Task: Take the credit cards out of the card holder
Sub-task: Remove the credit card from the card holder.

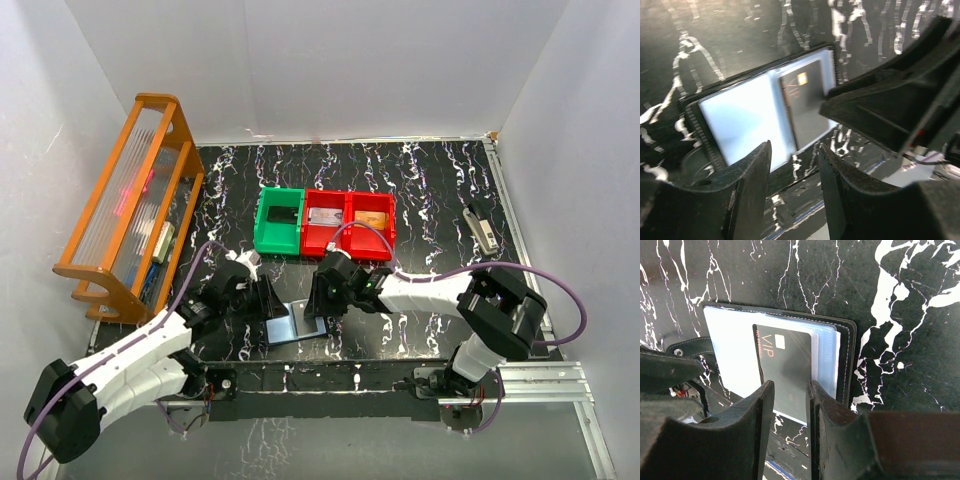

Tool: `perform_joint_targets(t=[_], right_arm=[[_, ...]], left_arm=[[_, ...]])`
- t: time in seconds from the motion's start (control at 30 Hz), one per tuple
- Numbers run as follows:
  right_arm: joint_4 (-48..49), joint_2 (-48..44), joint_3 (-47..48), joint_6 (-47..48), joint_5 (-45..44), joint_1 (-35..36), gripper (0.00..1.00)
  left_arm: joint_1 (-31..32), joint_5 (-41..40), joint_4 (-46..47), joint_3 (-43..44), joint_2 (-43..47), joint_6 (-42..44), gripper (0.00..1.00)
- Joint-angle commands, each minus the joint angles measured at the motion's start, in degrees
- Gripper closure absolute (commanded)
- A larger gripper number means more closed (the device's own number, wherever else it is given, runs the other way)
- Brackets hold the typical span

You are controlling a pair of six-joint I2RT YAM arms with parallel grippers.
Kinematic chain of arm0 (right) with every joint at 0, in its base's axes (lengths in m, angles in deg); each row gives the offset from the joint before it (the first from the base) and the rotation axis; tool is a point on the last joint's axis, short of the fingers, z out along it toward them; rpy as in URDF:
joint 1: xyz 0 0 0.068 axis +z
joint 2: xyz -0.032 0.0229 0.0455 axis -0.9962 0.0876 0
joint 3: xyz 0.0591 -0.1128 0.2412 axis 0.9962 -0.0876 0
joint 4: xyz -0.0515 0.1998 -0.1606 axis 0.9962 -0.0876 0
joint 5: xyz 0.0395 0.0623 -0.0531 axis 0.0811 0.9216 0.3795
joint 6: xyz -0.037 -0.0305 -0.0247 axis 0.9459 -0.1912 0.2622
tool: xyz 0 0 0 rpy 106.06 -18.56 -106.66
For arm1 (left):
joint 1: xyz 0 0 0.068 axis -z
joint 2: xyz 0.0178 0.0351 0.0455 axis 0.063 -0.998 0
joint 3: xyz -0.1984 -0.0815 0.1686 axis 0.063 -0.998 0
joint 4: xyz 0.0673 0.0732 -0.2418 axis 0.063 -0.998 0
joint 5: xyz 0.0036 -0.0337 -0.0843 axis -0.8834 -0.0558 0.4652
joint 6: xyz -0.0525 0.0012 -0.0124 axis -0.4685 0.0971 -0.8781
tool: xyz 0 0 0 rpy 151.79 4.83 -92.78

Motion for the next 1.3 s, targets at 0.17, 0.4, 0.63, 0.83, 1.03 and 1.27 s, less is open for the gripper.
perform_joint_targets(t=[0.17, 0.4, 0.63, 0.83, 1.03, 1.27], right_arm=[[2.84, 0.47, -1.43, -0.78, -1.19, 0.08, 0.7], [5.48, 1.26, -3.57, -1.81, 0.0, 0.11, 0.7], [6.14, 1.59, -4.53, -2.0, 0.51, 0.12, 0.7], [6.28, 1.76, -4.56, -2.02, 0.7, 0.07, 0.71], [6.49, 2.03, -4.76, -2.1, 0.72, 0.12, 0.71], [6.73, 2.19, -4.91, -2.1, 0.78, 0.07, 0.71]], left_arm=[[0.24, 12.84, 22.55, -4.88, -7.44, -6.84, 0.6], [0.24, 10.3, 22.01, -4.6, -12.06, -7.35, 0.66], [0.32, 7.93, 22.93, -9.01, -10.73, -11.21, 0.69], [0.33, 6.24, 20.7, -9.31, -8.41, -11.12, 0.66], [0.33, 5.27, 18.64, -8.59, -9.15, -10.41, 0.67], [0.33, 6.83, 22.54, -9.61, -10.12, -10.28, 0.67]])
